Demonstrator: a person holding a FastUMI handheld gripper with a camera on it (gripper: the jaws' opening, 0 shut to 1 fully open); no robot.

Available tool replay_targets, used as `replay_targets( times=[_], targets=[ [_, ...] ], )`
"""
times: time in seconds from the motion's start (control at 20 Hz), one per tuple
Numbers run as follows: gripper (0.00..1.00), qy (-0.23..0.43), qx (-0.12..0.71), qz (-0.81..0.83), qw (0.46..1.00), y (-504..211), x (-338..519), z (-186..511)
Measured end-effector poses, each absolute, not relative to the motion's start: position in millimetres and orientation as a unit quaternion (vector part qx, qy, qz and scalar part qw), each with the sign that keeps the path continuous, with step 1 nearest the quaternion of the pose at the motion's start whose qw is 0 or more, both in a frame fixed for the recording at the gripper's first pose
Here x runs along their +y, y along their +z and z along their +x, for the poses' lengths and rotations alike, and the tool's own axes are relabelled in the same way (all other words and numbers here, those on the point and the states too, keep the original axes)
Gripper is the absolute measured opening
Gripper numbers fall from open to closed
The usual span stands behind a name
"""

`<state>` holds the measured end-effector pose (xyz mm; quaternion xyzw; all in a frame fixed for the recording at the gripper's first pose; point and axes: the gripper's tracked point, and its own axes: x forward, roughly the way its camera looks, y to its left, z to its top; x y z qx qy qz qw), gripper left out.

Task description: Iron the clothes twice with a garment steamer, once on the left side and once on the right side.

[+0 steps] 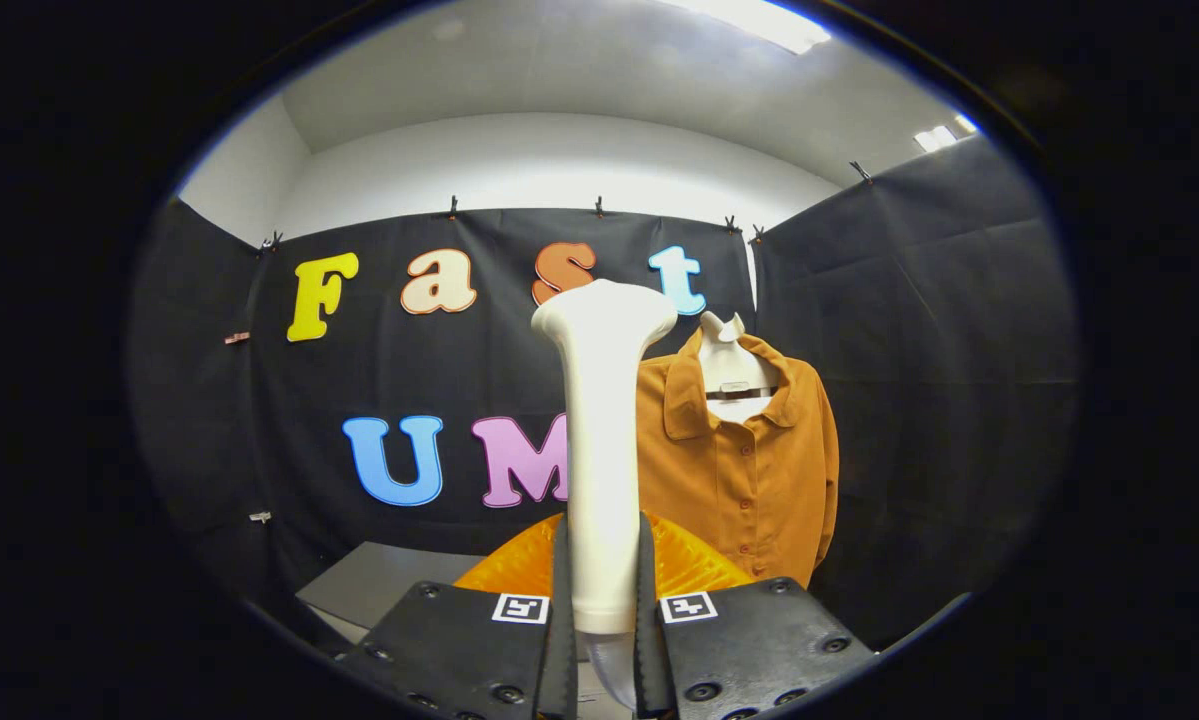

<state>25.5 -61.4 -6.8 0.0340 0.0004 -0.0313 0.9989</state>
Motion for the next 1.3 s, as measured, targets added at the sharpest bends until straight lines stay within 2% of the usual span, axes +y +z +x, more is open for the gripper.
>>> replay_targets(
  times=[0.55, 1.3],
  targets=[
    [0.26, -0.024, -0.013, 0.027, 0.999, -1.8, -19.9, -9.2],
    [0.26, -0.021, -0.015, 0.031, 0.999, 3.6, -22.8, -6.4]
  ],
)
